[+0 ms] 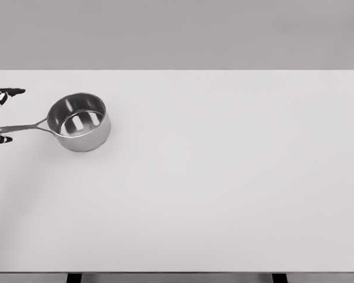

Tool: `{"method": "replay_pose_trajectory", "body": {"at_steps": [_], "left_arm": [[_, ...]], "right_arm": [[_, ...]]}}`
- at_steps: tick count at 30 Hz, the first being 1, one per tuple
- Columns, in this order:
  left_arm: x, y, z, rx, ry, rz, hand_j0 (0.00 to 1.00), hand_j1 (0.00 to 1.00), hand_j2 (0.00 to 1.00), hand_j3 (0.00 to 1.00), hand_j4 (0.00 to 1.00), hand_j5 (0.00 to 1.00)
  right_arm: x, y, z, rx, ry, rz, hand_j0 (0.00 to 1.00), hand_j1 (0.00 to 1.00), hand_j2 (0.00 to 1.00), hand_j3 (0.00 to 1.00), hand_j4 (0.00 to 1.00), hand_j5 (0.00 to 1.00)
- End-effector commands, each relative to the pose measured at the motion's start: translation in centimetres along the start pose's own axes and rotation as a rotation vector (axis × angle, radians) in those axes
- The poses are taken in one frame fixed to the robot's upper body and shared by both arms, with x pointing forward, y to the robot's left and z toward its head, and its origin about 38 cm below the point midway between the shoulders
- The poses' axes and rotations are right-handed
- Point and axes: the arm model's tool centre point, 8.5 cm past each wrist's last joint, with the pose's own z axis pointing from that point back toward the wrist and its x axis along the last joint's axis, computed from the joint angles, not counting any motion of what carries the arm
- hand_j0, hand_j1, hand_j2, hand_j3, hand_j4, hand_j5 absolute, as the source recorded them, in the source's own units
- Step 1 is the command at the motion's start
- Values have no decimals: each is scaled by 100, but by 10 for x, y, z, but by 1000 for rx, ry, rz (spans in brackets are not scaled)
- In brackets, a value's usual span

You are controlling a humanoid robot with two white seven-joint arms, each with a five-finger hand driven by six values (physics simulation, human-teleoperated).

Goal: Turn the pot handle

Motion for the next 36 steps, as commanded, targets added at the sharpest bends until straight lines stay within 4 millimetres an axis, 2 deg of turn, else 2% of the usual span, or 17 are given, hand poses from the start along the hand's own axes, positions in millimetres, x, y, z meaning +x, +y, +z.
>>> {"method": "replay_pose_trajectory", "body": {"at_steps": [1,5,10,23,31,33,34,36], "left_arm": [[-6,-6,0,-1,23,19,100,100,100,100,100,100],[-10,-11,-2,2,38,34,100,100,100,100,100,100],[-19,-7,-4,15,65,37,100,100,100,100,100,100],[-24,-5,-18,26,83,47,100,100,100,100,100,100],[-25,-6,-18,21,82,49,100,100,100,100,100,100],[-17,-4,-17,22,50,42,100,100,100,100,100,100],[-5,0,-20,30,9,38,100,100,100,100,100,100],[7,13,-16,42,-45,30,100,100,100,100,100,100]], "right_arm": [[0,0,0,0,0,0,100,100,100,100,100,100],[0,0,0,0,0,0,100,100,100,100,100,100],[0,0,0,0,0,0,100,100,100,100,100,100],[0,0,0,0,0,0,100,100,100,100,100,100],[-1,0,0,0,1,0,100,100,100,100,100,100],[0,0,0,0,0,0,100,100,100,100,100,100],[0,0,0,0,0,0,100,100,100,100,100,100],[0,0,0,0,0,0,100,100,100,100,100,100]]}}
